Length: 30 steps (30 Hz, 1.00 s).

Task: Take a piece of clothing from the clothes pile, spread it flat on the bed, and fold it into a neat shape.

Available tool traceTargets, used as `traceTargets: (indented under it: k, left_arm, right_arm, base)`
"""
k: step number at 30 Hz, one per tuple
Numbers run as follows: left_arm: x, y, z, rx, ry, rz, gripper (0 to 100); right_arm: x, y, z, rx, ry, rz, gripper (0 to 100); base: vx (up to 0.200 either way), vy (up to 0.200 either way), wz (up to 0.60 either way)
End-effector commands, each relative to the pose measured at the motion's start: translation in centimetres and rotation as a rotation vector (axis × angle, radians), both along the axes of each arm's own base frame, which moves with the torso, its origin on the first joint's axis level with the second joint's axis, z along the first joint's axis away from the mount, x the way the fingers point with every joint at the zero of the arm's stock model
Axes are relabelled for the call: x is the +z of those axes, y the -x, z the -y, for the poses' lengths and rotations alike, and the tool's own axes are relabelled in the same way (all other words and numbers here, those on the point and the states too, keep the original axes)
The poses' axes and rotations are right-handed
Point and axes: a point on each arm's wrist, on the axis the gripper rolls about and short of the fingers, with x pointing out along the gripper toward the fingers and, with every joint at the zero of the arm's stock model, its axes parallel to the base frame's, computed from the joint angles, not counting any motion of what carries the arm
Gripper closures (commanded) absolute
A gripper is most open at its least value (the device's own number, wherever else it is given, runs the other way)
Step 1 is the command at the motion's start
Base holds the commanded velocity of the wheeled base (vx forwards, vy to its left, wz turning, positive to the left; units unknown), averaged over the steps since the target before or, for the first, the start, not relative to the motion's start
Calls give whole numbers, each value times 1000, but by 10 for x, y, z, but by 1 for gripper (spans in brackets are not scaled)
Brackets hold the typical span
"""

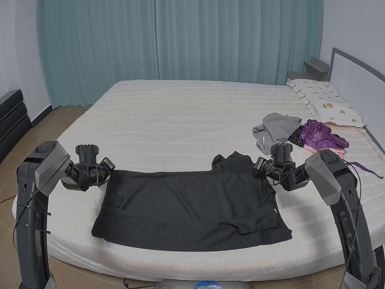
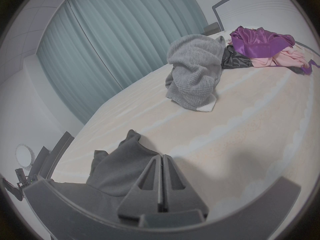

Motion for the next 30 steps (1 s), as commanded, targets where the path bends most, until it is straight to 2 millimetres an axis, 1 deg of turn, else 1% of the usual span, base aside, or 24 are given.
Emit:
traceTargets:
  k: [1, 5, 9, 12, 14, 15, 16, 18, 26, 30]
  left_arm:
    - [15, 1, 0, 11, 15, 25, 100]
    - [20, 4, -2, 18, 19, 30, 100]
    - [21, 6, -3, 21, 19, 25, 100]
    - [22, 7, -4, 22, 19, 27, 100]
    - [26, 7, -5, 24, 18, 33, 100]
    - [27, 8, -5, 25, 18, 34, 100]
    - [31, 10, -6, 28, 19, 37, 100]
    - [35, 12, -7, 31, 19, 39, 100]
    - [37, 13, -9, 35, 20, 44, 100]
    - [39, 13, -10, 38, 20, 47, 100]
  right_arm:
    - [19, 1, -1, 2, -8, 35, 100]
    - [26, 6, 1, 1, -13, 65, 100]
    - [31, 11, 8, -9, -16, 80, 100]
    - [37, 12, 10, -13, -20, 100, 100]
    - [41, 17, 14, -19, -23, 113, 100]
    - [42, 19, 14, -17, -25, 113, 100]
    - [45, 27, 14, -3, -30, 107, 100]
    - [49, 30, 15, 12, -40, 115, 100]
    - [53, 33, 17, 7, -79, 164, 100]
    - [50, 35, 17, 7, -78, 159, 100]
  base:
    - [0, 0, 0]
    - [0, 0, 0]
    - [0, 0, 0]
    - [0, 0, 0]
    - [0, 0, 0]
    - [0, 0, 0]
    - [0, 0, 0]
    - [0, 0, 0]
    - [0, 0, 0]
    - [0, 0, 0]
